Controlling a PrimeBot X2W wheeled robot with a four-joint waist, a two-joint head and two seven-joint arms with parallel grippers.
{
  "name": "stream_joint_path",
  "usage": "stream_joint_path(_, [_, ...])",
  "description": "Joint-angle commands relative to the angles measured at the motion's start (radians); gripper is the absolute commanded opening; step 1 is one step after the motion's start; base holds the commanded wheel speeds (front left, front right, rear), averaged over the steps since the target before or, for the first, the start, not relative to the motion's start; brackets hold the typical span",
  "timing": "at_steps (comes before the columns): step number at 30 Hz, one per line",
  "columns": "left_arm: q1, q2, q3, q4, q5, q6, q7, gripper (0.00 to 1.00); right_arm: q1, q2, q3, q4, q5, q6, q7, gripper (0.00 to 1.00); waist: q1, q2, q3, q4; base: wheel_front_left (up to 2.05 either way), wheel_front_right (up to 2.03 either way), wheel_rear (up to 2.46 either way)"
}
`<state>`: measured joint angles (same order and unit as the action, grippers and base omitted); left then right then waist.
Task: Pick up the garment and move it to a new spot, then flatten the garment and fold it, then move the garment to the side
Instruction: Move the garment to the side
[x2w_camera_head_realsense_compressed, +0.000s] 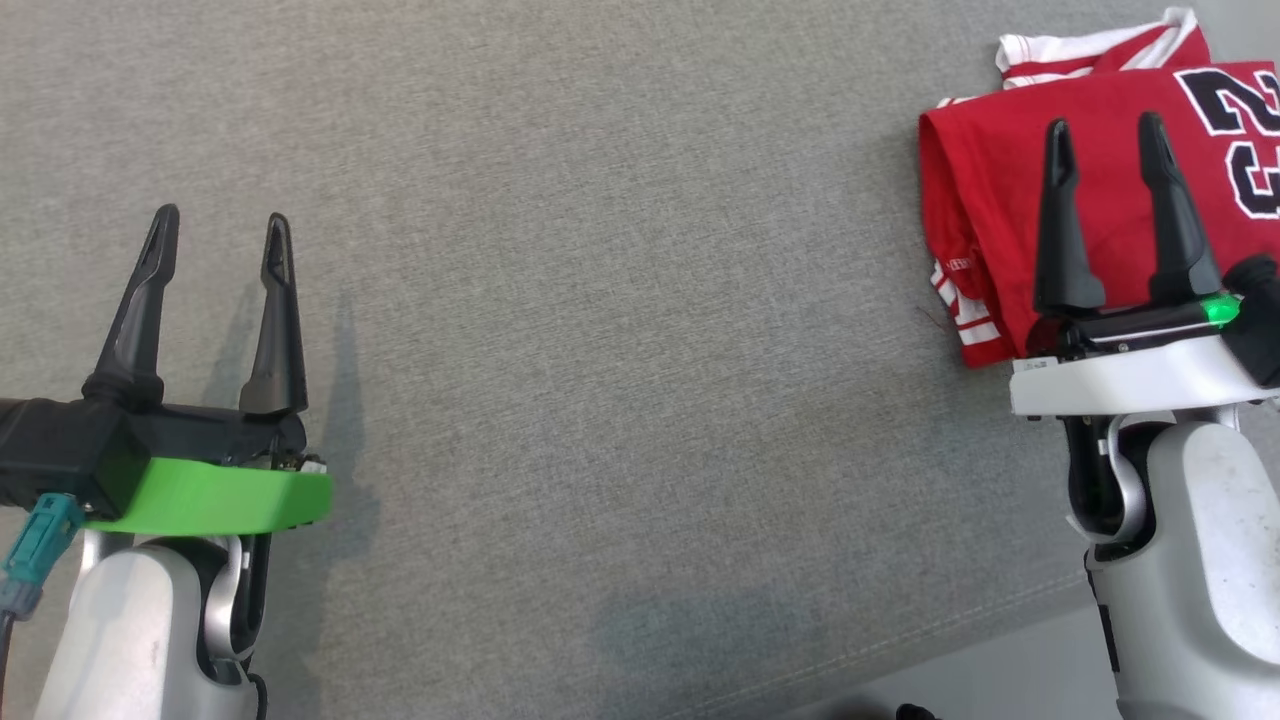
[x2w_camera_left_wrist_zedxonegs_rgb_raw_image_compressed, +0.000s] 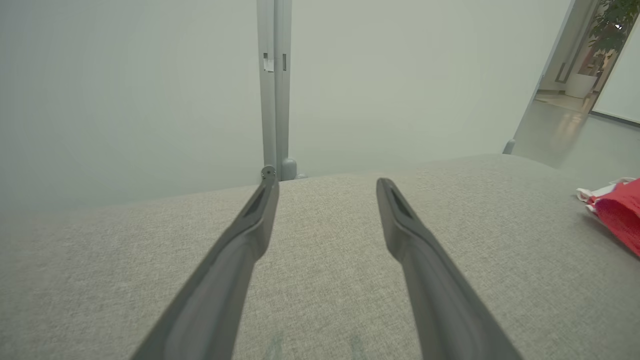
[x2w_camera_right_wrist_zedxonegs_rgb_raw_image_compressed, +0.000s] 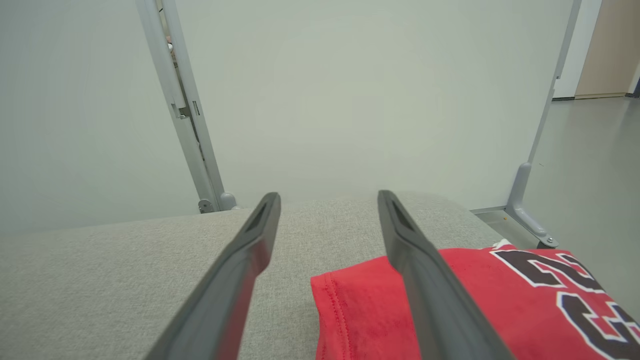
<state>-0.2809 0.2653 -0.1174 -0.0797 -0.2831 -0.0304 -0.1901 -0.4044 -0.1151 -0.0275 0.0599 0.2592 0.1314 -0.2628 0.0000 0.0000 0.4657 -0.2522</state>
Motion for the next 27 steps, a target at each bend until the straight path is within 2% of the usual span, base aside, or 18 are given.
stream_joint_path(1, [0.013, -0.008, 0.007, 0.012, -0.01, 0.008, -0.018, 1.0, 0.029, 0.008, 0.021, -0.024, -0.008, -0.001, -0.004, 1.0, 0.0, 0.0, -0.042, 0.061, 0.0, 0.0, 0.0])
stream_joint_path(8, [0.032, -0.026, 0.02, 0.052, -0.033, 0.013, -0.045, 1.0, 0.073, 0.019, 0.043, -0.046, -0.025, -0.001, 0.014, 1.0, 0.0, 0.0, -0.085, 0.13, 0.0, 0.0, 0.0])
stream_joint_path(15, [0.092, -0.047, 0.038, 0.098, -0.051, 0.021, -0.066, 1.0, 0.144, 0.011, 0.048, -0.036, -0.035, -0.001, 0.049, 1.0, 0.0, 0.0, -0.177, 0.2, 0.0, 0.0, 0.0])
stream_joint_path(27, [0.184, -0.055, 0.021, 0.145, -0.06, 0.022, -0.064, 1.0, 0.26, 0.004, 0.048, -0.028, -0.039, -0.002, 0.093, 1.0, 0.0, 0.0, -0.314, 0.227, 0.0, 0.0, 0.0])
